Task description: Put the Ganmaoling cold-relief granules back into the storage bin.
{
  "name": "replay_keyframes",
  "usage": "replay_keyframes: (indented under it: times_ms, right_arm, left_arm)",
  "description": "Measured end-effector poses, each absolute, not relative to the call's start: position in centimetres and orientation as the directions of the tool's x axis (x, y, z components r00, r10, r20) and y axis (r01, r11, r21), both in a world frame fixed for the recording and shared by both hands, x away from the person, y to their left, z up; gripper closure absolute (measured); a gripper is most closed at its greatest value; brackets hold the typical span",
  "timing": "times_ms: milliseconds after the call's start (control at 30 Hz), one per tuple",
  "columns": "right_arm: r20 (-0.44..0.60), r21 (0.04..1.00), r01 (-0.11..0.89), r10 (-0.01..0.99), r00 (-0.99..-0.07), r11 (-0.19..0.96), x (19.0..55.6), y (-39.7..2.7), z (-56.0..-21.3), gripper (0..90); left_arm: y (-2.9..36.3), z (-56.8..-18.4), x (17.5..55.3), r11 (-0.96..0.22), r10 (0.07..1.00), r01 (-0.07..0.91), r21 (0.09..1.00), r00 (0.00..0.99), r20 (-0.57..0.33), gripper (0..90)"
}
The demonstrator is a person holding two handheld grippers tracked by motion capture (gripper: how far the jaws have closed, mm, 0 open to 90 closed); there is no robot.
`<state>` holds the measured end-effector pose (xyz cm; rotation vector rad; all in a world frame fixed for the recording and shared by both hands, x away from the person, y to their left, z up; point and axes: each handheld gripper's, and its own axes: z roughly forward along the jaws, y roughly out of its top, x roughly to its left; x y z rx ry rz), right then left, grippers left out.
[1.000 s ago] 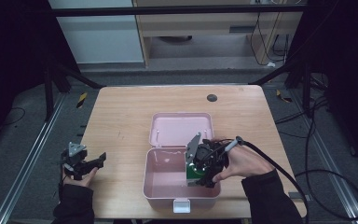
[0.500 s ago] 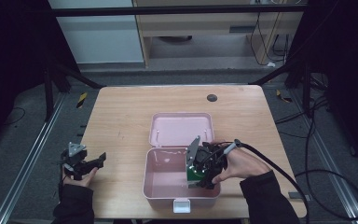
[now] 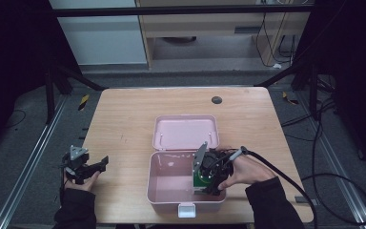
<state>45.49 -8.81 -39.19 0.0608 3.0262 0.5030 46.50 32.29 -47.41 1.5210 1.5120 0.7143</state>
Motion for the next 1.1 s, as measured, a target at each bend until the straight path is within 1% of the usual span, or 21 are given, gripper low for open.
replay_keyframes:
  times_ms: [100,267,367,500,600,700,833,967,1100]
  right_arm:
    - [-0.065,0.316,0.032,0.055,-0.996,0.948,45.6,-8.8,-39.2,13.3]
    - [-0.073,0.362,0.051,0.082,-0.994,0.931,45.5,-9.5,-38.1,14.0]
    - [-0.099,0.410,0.057,0.107,-0.989,0.910,45.4,-10.1,-37.1,15.5]
    - [-0.162,0.505,0.067,0.171,-0.972,0.860,45.2,-11.6,-35.3,18.2]
    - [-0.180,0.555,0.078,0.212,-0.961,0.828,45.2,-12.8,-34.3,19.8]
    - [-0.164,0.654,0.106,0.277,-0.947,0.749,45.0,-14.6,-33.4,21.9]
    - [-0.192,0.709,0.129,0.366,-0.911,0.693,45.0,-16.8,-33.3,21.0]
    - [-0.210,0.768,0.144,0.457,-0.864,0.624,44.8,-19.2,-34.2,17.9]
    - [-0.193,0.833,0.187,0.591,-0.783,0.520,44.8,-22.2,-35.6,16.1]
  left_arm:
    - [32.3,-47.5,46.5,0.095,0.980,0.494,0.864,0.105,-0.168,20.4]
    - [32.2,-47.5,46.5,0.096,0.980,0.494,0.864,0.104,-0.168,20.4]
    - [32.2,-47.5,46.5,0.098,0.980,0.493,0.864,0.102,-0.170,20.4]
    - [32.2,-47.4,46.5,0.097,0.980,0.495,0.864,0.103,-0.169,20.7]
    - [32.2,-47.4,46.5,0.096,0.980,0.494,0.864,0.105,-0.169,21.2]
    - [32.3,-47.5,46.5,0.095,0.980,0.496,0.863,0.105,-0.169,21.5]
    - [32.2,-47.5,46.5,0.096,0.979,0.493,0.865,0.108,-0.170,23.0]
    - [32.2,-47.5,46.5,0.092,0.979,0.499,0.862,0.110,-0.169,24.8]
    - [32.1,-47.5,46.5,0.092,0.979,0.499,0.862,0.114,-0.170,27.3]
